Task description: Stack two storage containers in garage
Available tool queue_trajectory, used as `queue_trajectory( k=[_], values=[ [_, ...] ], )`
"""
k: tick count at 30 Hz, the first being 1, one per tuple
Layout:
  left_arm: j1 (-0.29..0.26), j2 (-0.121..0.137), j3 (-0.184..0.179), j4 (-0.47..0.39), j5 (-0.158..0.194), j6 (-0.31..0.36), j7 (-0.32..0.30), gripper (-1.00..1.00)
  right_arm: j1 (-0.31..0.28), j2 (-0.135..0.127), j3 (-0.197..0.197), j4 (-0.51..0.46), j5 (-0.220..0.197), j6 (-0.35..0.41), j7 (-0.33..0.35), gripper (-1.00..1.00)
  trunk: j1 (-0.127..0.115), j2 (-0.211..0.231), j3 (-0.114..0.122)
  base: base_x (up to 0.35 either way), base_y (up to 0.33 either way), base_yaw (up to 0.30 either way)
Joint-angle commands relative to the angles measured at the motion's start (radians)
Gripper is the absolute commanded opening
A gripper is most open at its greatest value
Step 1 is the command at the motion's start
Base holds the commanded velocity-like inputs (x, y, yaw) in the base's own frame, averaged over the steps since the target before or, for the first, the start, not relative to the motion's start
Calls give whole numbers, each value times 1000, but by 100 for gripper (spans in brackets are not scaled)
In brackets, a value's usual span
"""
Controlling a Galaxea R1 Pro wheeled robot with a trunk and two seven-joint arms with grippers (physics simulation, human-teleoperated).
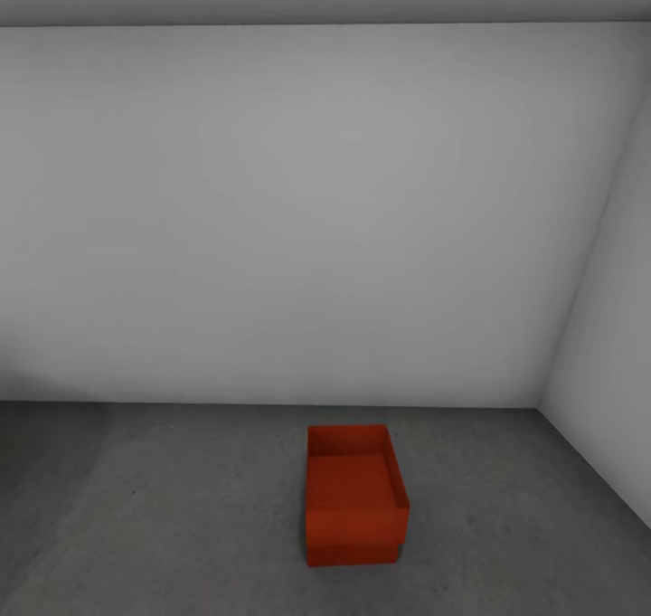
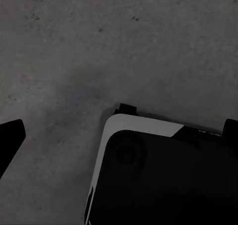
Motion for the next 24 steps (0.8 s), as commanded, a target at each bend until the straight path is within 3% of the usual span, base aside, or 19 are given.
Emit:
queue_trajectory(
  k=[1, 17, 24],
  values=[
    [0, 0, -2, 1, 7, -3, 1, 100, -1, 0, 0, 3, 4, -5, 2, 100, 0, -1, 0, 0, 0, 0],
    [0, 1, 4, -23, 10, -4, 1, 100, -1, 6, -4, 3, 3, -11, 2, 100, 0, -1, 0, 0, 0, 0],
    [0, 15, 3, -27, 10, -4, 1, 100, -1, 9, -5, 3, 2, -11, 2, 100, 0, -1, 0, 0, 0, 0]
  ],
)
